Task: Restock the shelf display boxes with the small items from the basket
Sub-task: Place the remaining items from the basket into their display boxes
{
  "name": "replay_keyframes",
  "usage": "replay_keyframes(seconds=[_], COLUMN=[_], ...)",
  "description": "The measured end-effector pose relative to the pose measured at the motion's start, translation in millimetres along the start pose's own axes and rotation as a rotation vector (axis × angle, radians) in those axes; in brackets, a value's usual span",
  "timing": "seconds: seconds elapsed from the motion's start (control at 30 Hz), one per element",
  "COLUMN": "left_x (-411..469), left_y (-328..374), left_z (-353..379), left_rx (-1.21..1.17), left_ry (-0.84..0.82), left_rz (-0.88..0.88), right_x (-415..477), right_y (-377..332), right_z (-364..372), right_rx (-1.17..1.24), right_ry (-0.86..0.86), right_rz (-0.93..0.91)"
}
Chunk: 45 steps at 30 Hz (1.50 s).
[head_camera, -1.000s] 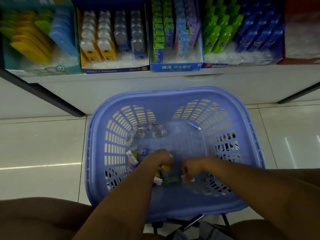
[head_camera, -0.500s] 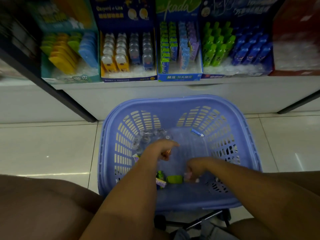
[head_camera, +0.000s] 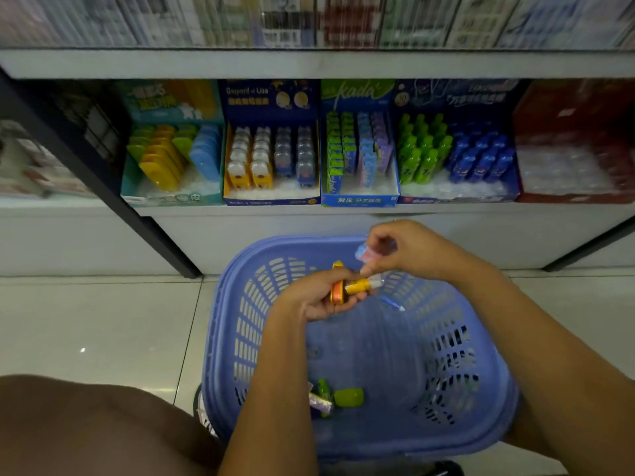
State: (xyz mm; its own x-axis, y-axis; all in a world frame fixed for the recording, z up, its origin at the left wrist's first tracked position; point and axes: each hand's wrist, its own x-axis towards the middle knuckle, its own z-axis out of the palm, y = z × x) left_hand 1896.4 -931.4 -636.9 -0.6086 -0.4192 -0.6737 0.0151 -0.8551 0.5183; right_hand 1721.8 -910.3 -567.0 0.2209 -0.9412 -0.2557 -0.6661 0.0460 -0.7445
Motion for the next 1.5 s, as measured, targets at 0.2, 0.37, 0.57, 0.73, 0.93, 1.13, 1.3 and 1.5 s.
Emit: replay_keyframes(seconds=[0.2, 0.37, 0.57, 0.73, 0.93, 1.13, 1.3, 1.5], left_x=[-17.8, -27.6, -32.7, -34.5, -34.4, -32.7, -33.0, -33.5], left_y=[30.7, 46.5, 51.5, 52.9, 55.0, 54.0, 54.6, 56.6], left_z=[4.0, 6.9, 10.2, 10.2, 10.5, 10.8, 11.0, 9.9], left_rx=[-0.105, -0.174, -0.038, -0.049, -0.113, -0.125, -0.126, -0.147], left_ry=[0.094, 0.149, 0.241, 0.243, 0.255, 0.258, 0.256, 0.250], left_rz=[0.311, 0.447, 0.538, 0.538, 0.528, 0.525, 0.532, 0.579], right_x=[13.0, 31.1, 42.3, 46.1, 58.9, 60.8, 64.1, 67.8], right_y=[-17.0, -28.6, -30.9, -24.0, -12.2, -12.8, -13.3, -3.0], right_z=[-32.9, -50.9, -59.2, -55.9, -47.8, -63.1, -59.9, -46.3], right_rx=[0.411, 0.504, 0.047, -0.246, -0.334, -0.296, -0.330, -0.156], right_ry=[0.459, 0.580, 0.464, 0.386, 0.496, 0.439, 0.417, 0.640], right_rz=[-0.027, 0.094, 0.116, -0.007, -0.100, -0.077, -0.133, -0.140])
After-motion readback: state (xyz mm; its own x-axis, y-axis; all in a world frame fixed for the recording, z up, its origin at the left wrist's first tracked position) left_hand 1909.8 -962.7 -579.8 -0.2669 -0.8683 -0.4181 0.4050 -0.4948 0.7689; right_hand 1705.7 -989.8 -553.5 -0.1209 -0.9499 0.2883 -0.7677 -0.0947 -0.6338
